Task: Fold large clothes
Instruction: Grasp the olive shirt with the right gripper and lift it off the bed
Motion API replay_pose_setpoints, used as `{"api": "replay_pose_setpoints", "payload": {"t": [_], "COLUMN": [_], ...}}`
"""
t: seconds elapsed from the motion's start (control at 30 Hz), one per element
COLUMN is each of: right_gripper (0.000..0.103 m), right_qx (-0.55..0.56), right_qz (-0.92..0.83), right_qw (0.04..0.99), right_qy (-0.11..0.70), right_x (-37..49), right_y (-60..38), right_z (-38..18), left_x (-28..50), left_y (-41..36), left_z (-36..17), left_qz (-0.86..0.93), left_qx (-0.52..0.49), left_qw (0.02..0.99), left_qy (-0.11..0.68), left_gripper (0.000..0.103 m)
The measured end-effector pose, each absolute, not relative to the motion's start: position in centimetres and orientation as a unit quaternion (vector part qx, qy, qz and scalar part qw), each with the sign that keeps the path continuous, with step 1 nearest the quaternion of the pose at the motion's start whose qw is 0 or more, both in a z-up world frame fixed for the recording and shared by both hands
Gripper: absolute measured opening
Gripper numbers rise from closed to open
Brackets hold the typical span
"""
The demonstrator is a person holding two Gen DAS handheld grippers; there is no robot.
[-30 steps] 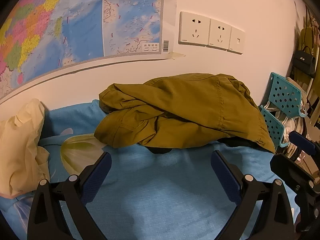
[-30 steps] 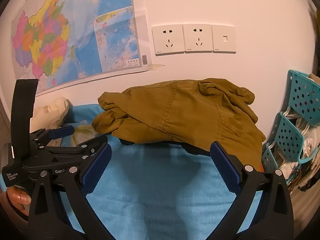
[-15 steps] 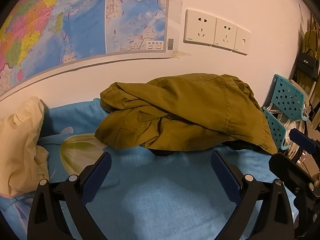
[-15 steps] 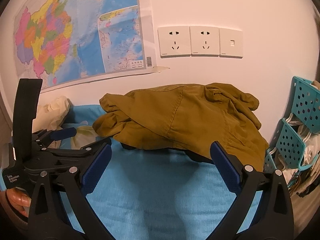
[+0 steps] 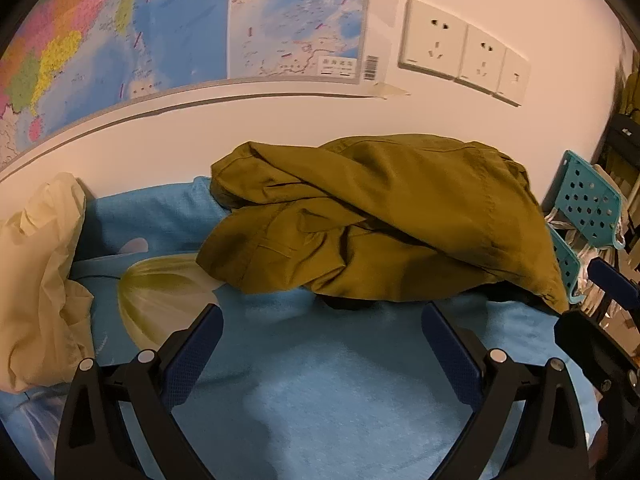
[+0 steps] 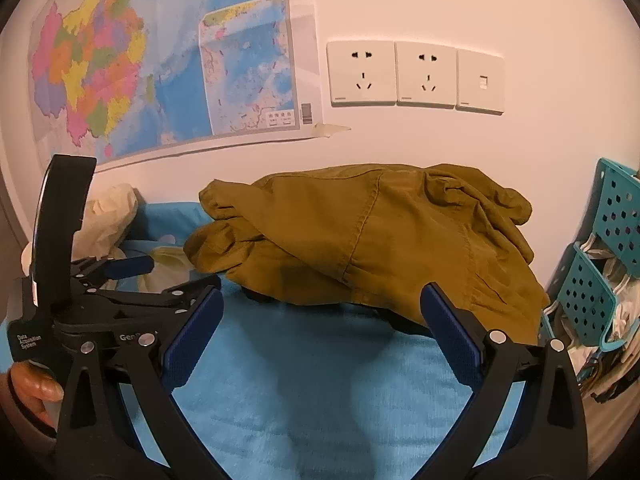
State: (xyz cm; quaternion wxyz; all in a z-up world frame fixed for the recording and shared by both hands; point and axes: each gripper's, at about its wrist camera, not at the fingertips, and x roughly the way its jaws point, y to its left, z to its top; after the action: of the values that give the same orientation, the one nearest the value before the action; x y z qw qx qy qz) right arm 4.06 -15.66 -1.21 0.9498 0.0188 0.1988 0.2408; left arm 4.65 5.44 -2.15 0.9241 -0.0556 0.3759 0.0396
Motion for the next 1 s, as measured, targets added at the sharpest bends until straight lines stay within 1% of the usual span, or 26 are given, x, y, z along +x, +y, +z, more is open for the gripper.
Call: {"api": "replay_pose_setpoints", "payload": {"t": [0.1,0.3,0.43,0.57,0.67,0.7,0.73,0.8,0.83,0.87,0.9,0.97,1.0], "right_gripper": [0.097,0.097,0.097,0.097,0.097,0.095,0.092,0.071,0.063,0.043,0.027,0.018,0.017], "right_qx": [-0.003,-0.089,-0.172,-0.244,-0.265,-0.279,-0.294,-0.303,-0.3,-0.3,-0.288,-0.262,-0.24], "right_qz": [0.24,0.238,0.24,0.215,0.219,0.215,0.216,0.228,0.239,0.247,0.268,0.287,0.296], "right_qw": [0.949,0.946,0.934,0.93,0.922,0.92,0.917,0.91,0.907,0.904,0.902,0.904,0.908], "right_qy": [0.204,0.199,0.2,0.175,0.178,0.17,0.163,0.169,0.174,0.175,0.18,0.18,0.173], "right_x": [5.1,8.1,10.5,12.9,14.6,15.0,15.2,15.3,15.2,15.0,14.5,13.9,13.6], "right_y": [-14.6,-10.4,-6.4,-3.1,-1.5,-1.0,-0.6,-0.4,-0.8,-1.1,-1.7,-3.2,-4.5], "right_z": [-1.3,-1.1,-1.3,-2.1,-2.2,-2.2,-2.1,-1.7,-1.0,-0.5,0.4,2.4,3.7], "left_x": [5.1,5.8,5.8,5.7,5.7,5.7,5.7,5.9,5.9,6.0,6.1,6.2,6.4], "left_y": [6.7,10.0,12.2,13.5,14.1,14.3,14.3,14.5,14.7,14.8,14.9,15.0,15.3], "left_z": [-2.5,-3.6,-4.6,-5.3,-5.7,-5.7,-5.7,-5.9,-5.9,-6.1,-6.2,-6.3,-6.5], "left_qz": [0.055,0.091,0.112,0.125,0.129,0.129,0.129,0.13,0.13,0.129,0.129,0.13,0.129], "left_qx": [-0.064,-0.079,-0.09,-0.095,-0.092,-0.092,-0.091,-0.089,-0.088,-0.089,-0.089,-0.087,-0.087], "left_qw": [0.92,0.912,0.905,0.9,0.898,0.898,0.898,0.898,0.898,0.898,0.898,0.898,0.898], "left_qy": [0.383,0.393,0.401,0.406,0.41,0.41,0.41,0.411,0.411,0.411,0.411,0.411,0.411], "left_gripper": [0.096,0.096,0.096,0.096,0.096,0.096,0.096,0.096,0.096,0.096,0.096,0.096,0.096]}}
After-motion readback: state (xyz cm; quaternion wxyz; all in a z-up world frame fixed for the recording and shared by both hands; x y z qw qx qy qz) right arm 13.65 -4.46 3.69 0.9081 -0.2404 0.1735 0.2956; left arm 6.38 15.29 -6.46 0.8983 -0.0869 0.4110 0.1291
